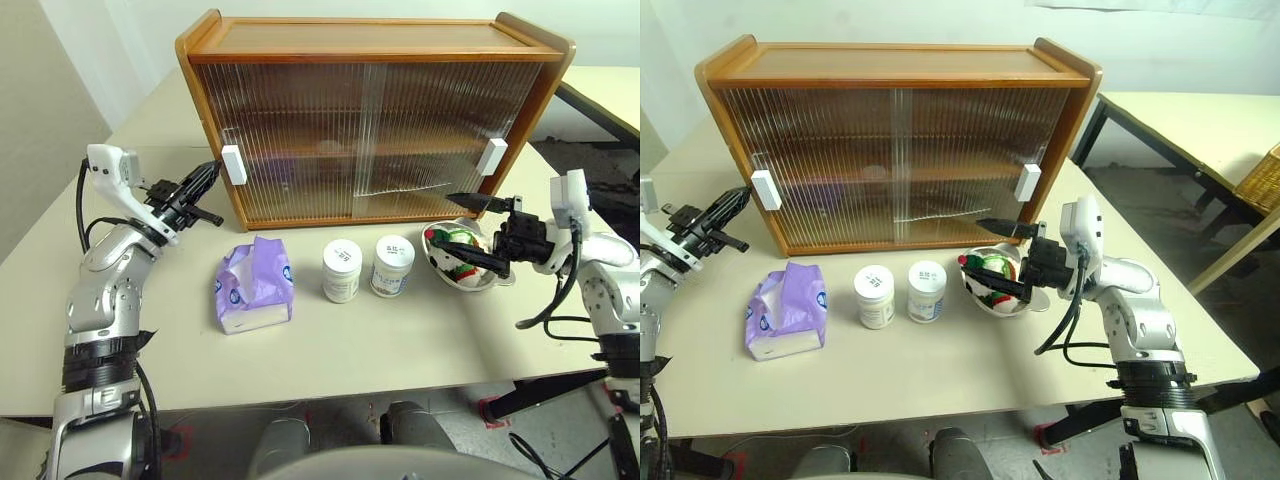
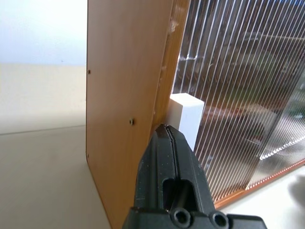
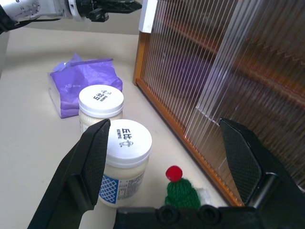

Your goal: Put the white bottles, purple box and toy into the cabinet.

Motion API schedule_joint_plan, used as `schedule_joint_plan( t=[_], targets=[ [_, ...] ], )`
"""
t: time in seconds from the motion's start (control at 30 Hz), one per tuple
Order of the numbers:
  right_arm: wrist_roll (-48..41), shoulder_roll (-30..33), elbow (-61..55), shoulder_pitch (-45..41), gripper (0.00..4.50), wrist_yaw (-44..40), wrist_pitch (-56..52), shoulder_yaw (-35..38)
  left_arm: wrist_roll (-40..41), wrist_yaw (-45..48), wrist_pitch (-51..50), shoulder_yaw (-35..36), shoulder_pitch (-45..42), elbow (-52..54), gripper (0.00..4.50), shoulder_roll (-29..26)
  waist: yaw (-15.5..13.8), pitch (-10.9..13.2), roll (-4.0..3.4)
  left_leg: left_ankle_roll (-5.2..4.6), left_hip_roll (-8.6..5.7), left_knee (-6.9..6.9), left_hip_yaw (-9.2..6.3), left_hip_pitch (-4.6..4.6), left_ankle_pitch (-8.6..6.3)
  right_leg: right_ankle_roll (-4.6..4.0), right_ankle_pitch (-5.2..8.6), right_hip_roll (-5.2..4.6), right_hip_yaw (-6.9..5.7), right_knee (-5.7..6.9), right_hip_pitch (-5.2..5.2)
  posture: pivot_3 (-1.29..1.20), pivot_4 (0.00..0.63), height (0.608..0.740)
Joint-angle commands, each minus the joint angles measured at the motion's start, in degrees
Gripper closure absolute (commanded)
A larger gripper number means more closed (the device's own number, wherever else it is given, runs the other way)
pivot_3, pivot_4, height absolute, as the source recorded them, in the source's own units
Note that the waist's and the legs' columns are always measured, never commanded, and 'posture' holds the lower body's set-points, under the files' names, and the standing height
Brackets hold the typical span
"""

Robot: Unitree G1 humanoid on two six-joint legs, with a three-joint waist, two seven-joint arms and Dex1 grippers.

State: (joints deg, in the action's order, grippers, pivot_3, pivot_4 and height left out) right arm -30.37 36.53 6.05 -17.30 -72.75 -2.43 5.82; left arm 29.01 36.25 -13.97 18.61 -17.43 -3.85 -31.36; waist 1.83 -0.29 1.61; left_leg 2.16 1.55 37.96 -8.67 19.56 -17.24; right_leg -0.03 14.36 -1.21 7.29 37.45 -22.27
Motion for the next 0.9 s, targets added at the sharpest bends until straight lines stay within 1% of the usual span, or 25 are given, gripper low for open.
schedule_joint_plan(
  t=[0.03, 0.47, 0.9],
  targets=[
    [0.4, 0.2, -1.2, 0.5, 0.0, 0.4, 0.4, 0.7, -1.1, 0.5, 0.8, -1.2, -1.2, -1.7, 4.46, 0.6, 0.1, 0.0, 0.0, 0.0, 0.0, 0.0, 0.0, 0.0, 0.0, 0.0, 0.0, 0.0, 0.0, 0.0, 0.0, -0.13, 0.0, 0.74],
    [0.3, -0.1, -2.1, 0.7, 0.0, 1.5, 0.3, 0.4, -2.0, 1.7, 1.8, -3.8, -2.9, -3.1, 4.46, 2.1, 0.1, 0.0, 0.0, -0.02, 0.0, 0.04, 0.0, 0.01, -0.01, 0.02, 0.0, 0.0, 0.0, -0.01, 0.03, -0.13, 0.0, 0.74],
    [0.4, -0.1, -2.5, 1.2, 0.0, 2.4, 0.3, 0.5, -4.1, 4.8, 3.2, -9.2, -9.0, -7.4, 4.46, 6.0, 0.5, 0.0, 0.0, -0.04, 0.0, 0.12, 0.0, 0.17, -0.02, 0.16, -0.09, 0.0, 0.0, -0.14, 0.03, -0.16, 0.0, 0.74]
  ],
)
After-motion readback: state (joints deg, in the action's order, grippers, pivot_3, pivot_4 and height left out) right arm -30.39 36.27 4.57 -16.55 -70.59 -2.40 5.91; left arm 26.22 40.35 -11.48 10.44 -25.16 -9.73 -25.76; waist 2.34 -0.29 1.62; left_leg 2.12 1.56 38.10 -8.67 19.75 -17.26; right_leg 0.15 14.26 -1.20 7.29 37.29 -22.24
